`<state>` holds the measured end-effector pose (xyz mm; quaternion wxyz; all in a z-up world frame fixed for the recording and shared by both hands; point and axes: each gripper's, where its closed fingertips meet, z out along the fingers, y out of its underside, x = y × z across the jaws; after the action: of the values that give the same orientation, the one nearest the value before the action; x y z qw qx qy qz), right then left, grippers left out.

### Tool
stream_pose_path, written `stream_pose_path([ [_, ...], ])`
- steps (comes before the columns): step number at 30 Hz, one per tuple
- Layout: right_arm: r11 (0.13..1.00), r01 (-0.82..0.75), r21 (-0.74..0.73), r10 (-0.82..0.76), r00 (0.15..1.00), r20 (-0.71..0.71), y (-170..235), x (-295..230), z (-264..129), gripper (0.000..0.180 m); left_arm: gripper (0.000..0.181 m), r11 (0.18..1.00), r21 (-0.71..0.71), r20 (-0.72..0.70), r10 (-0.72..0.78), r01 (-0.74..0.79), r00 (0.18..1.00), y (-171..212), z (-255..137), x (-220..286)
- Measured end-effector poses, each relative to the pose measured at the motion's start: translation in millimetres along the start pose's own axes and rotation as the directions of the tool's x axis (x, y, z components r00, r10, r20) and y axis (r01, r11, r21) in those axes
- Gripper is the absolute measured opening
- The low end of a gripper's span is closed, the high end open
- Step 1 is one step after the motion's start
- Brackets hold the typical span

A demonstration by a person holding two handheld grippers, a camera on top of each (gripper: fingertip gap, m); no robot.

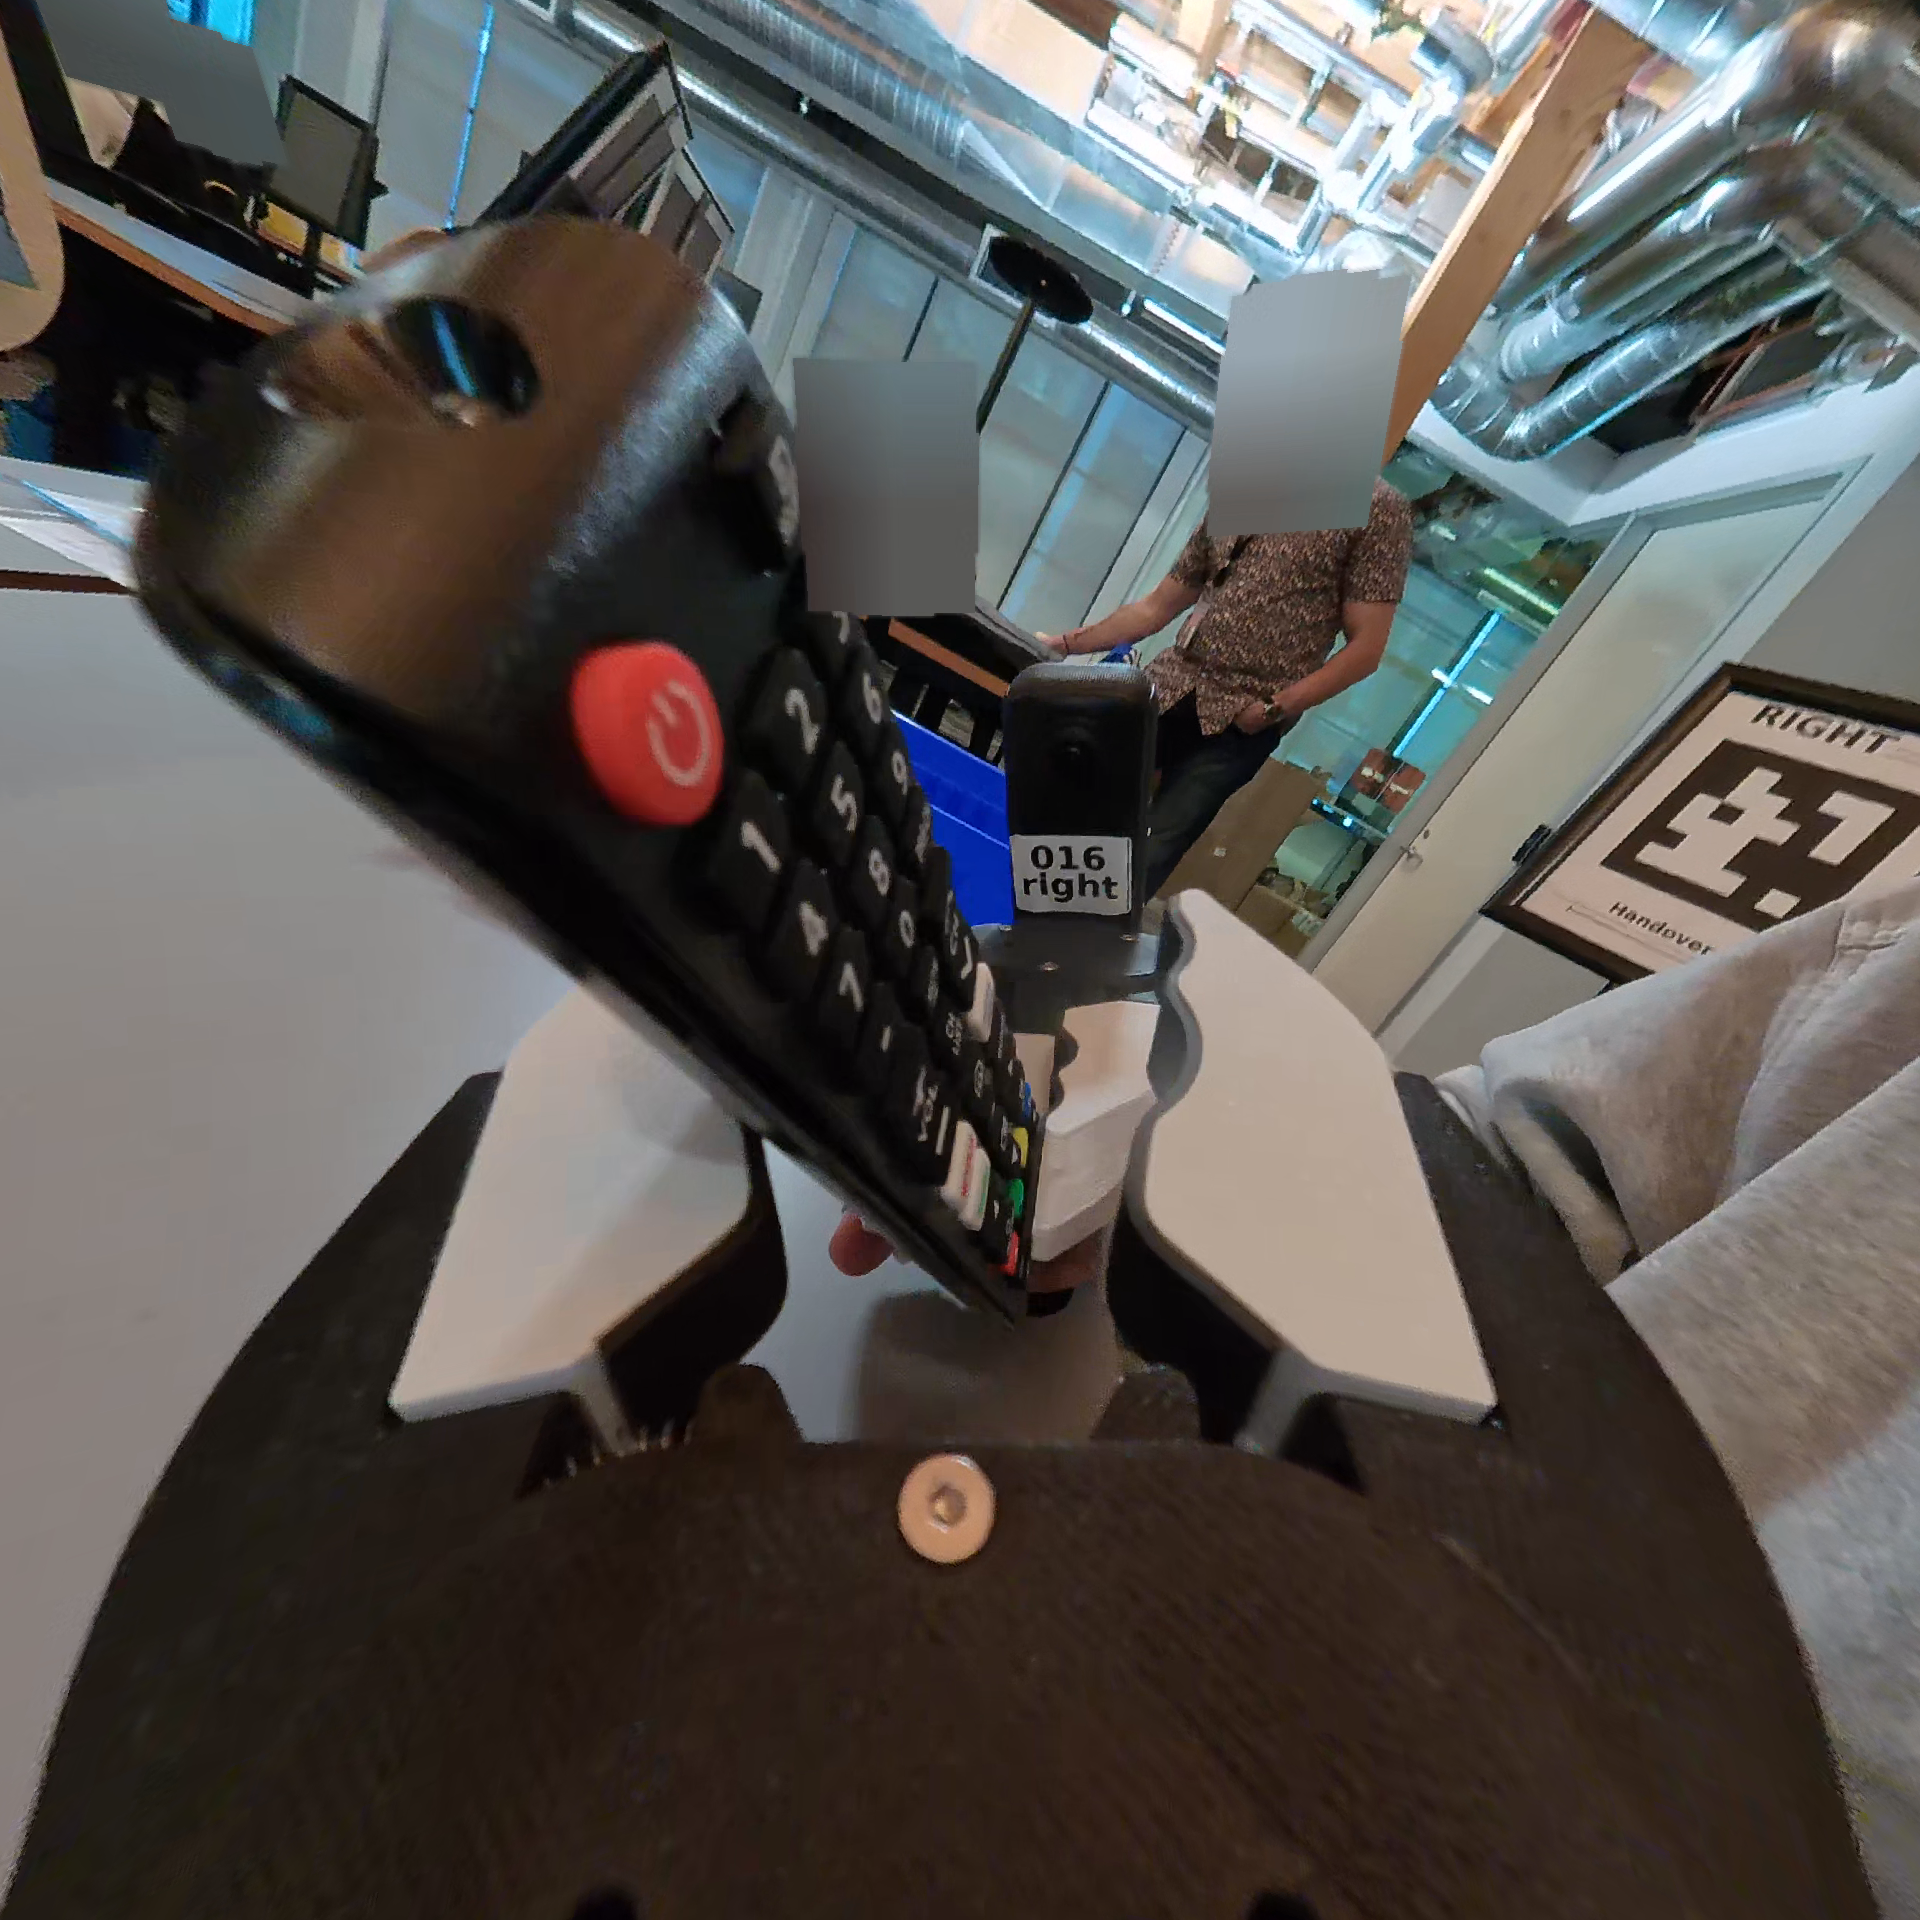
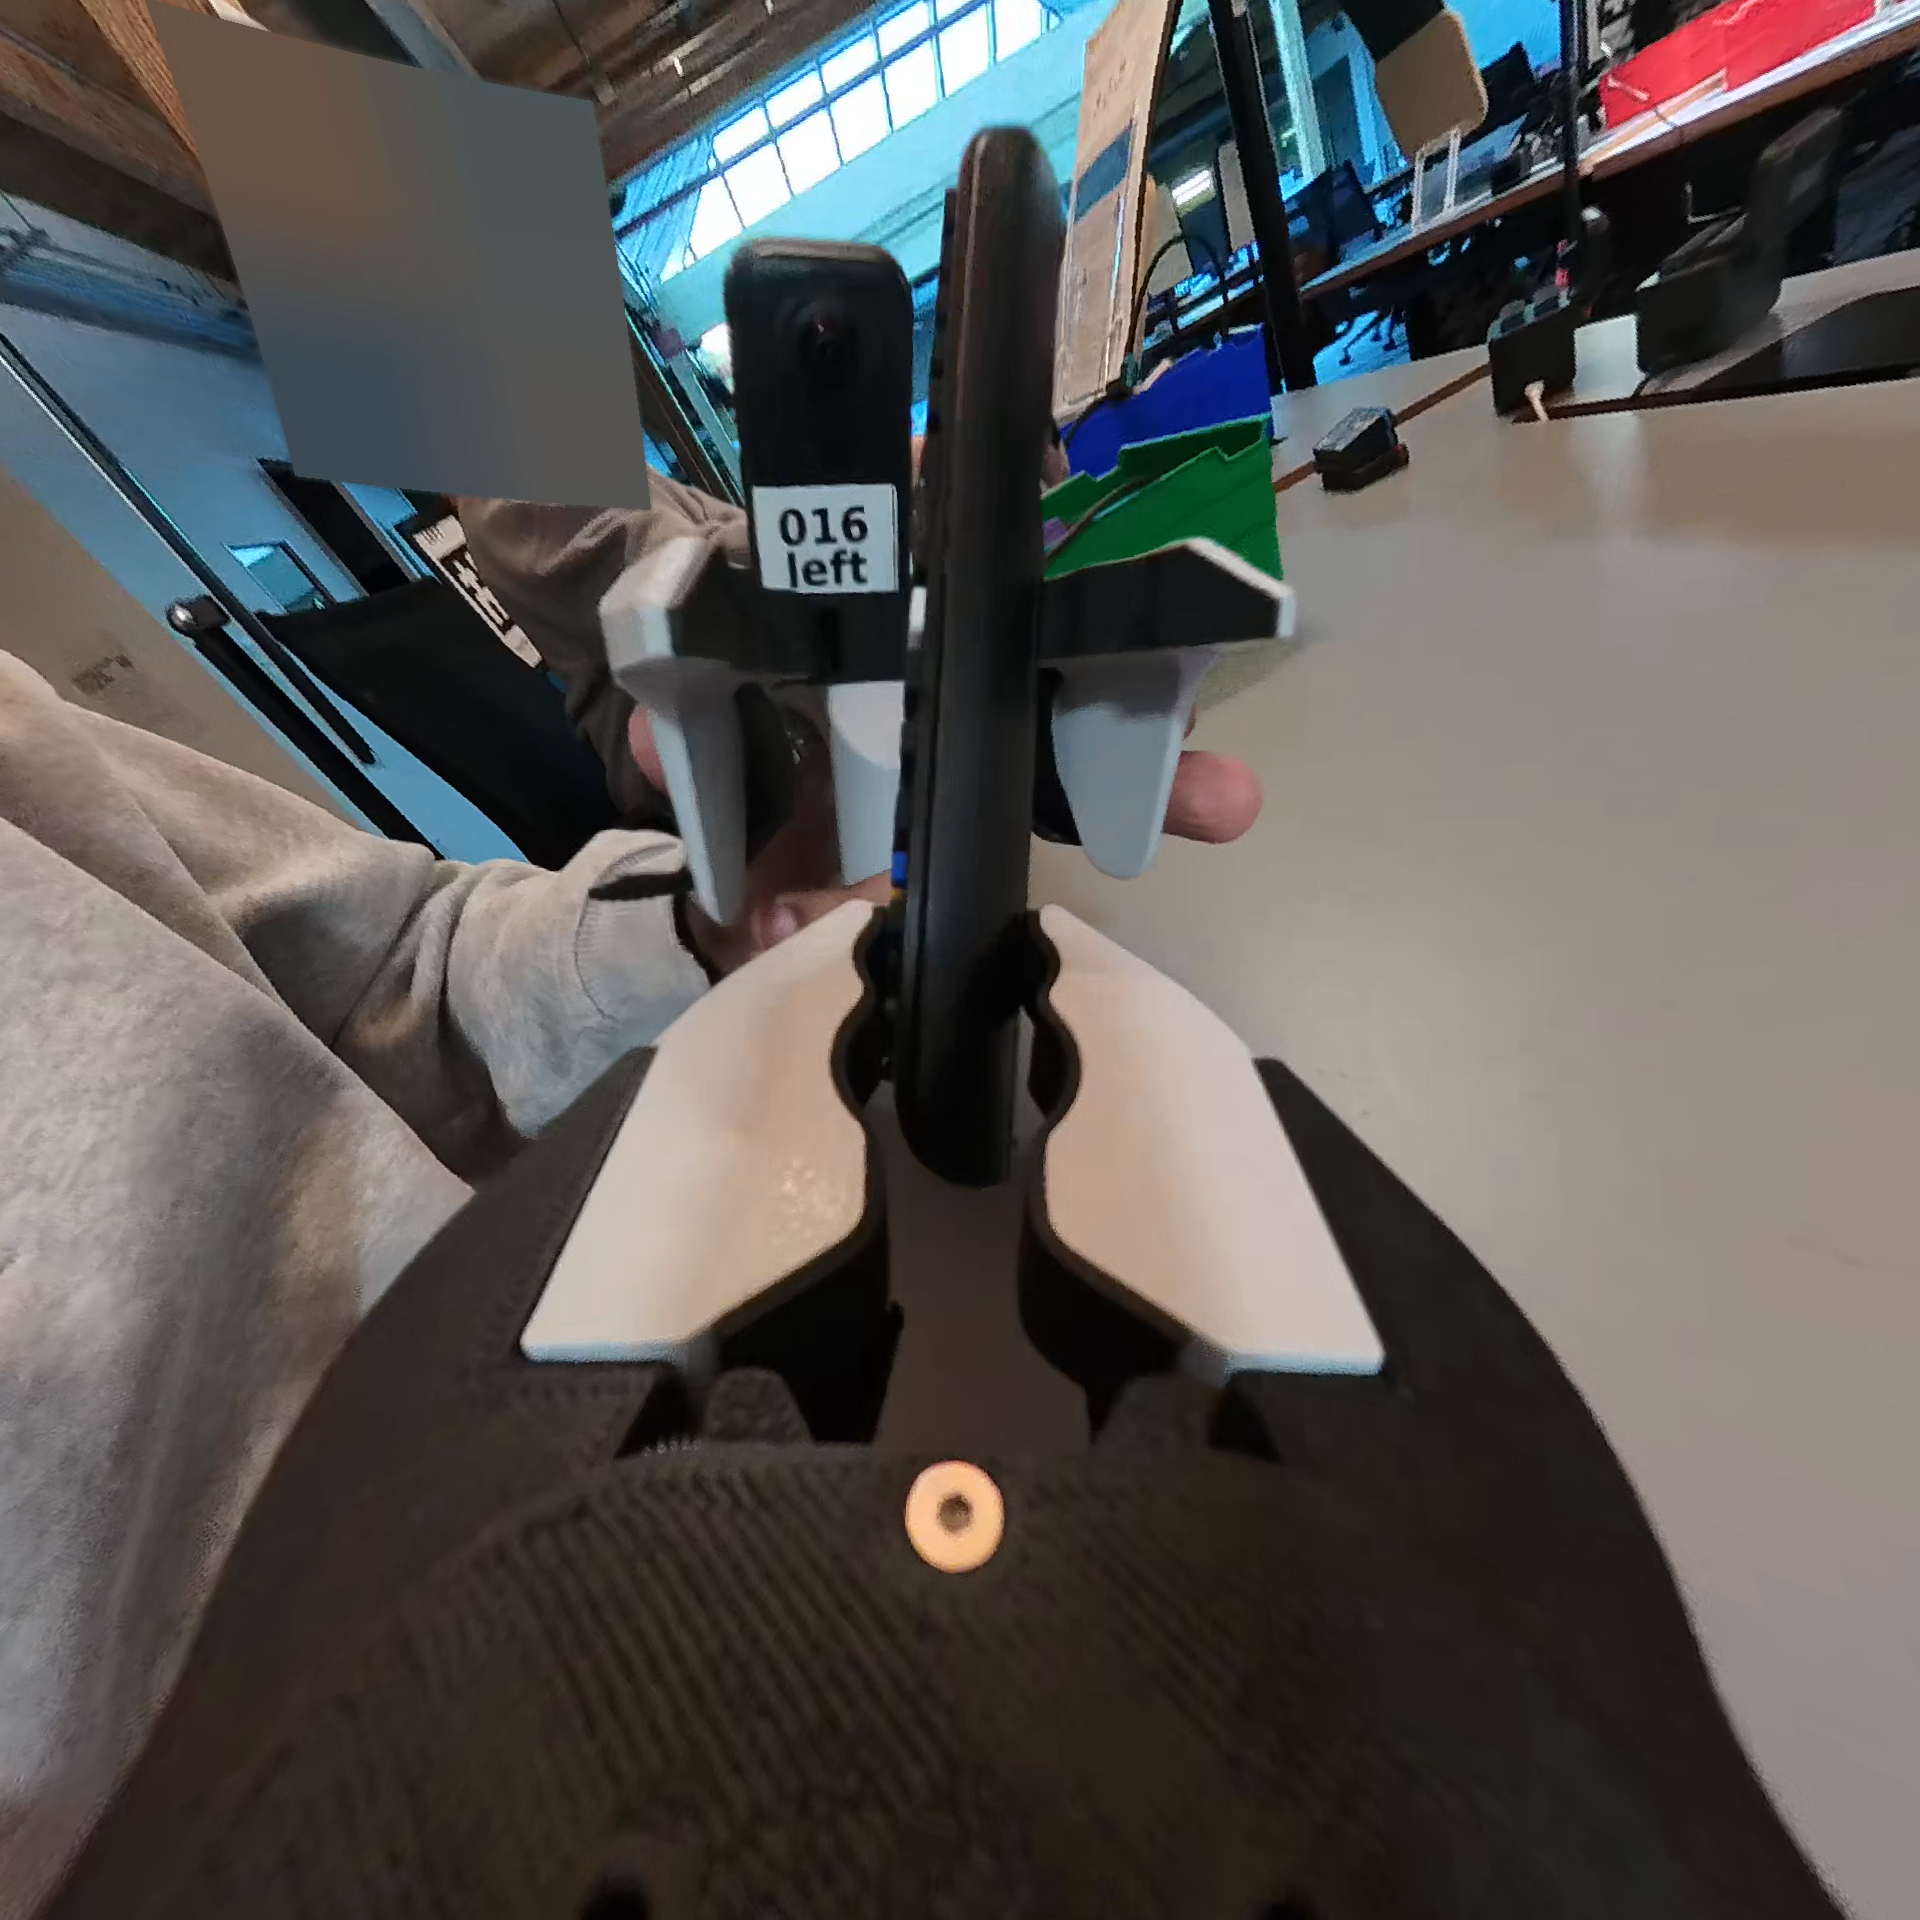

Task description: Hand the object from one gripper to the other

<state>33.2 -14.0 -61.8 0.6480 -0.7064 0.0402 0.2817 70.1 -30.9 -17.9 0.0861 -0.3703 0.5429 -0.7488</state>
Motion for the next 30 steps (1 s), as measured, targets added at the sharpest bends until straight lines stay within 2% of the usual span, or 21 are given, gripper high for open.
stream_pose_path([
  [4,1.000,-0.019,0.018,0.019,1.000,0.010,-3,0,-1,0.025,0.061,0.997,0.066,-0.003,-0.036,0.036,0.999,-13,-6,-1],
  [7,1.000,-0.026,0.016,0.025,1.000,0.016,-2,-1,-1,0.025,0.061,0.990,0.118,-0.025,-0.073,0.075,0.997,-24,-11,0],
  [9,1.000,-0.009,-0.014,0.009,1.000,0.012,3,-2,2,0.025,0.047,0.987,0.127,-0.034,-0.091,0.095,0.995,-28,-13,0],
  [10,0.999,0.008,-0.047,-0.008,1.000,0.009,8,-2,4,0.026,0.031,0.989,0.116,-0.042,-0.091,0.095,0.995,-27,-14,1],
  [11,0.996,0.025,-0.087,-0.025,1.000,0.004,15,-3,7,0.026,0.023,0.992,0.093,-0.059,-0.085,0.090,0.995,-24,-13,3],
  [12,0.992,0.038,-0.124,-0.040,0.999,-0.009,22,-2,10,0.026,0.022,0.995,0.062,-0.057,-0.079,0.083,0.995,-19,-11,4],
  [16,0.971,0.080,-0.224,-0.088,0.996,-0.027,39,-2,17,0.036,0.022,0.999,-0.044,-0.035,0.007,-0.008,0.999,-1,-1,10],
  [24,0.970,0.113,-0.216,-0.121,0.992,-0.021,38,-6,18,0.027,0.024,0.993,-0.087,-0.043,0.071,-0.075,0.997,3,6,21],
  [28,0.974,0.130,-0.185,-0.138,0.990,-0.029,32,-7,19,0.026,0.063,0.998,-0.035,-0.058,0.049,-0.051,0.997,-5,4,24],
  [30,0.978,0.139,-0.154,-0.146,0.989,-0.038,26,-6,16,0.026,0.073,0.998,-0.011,-0.051,0.053,-0.054,0.997,-9,3,23],
])
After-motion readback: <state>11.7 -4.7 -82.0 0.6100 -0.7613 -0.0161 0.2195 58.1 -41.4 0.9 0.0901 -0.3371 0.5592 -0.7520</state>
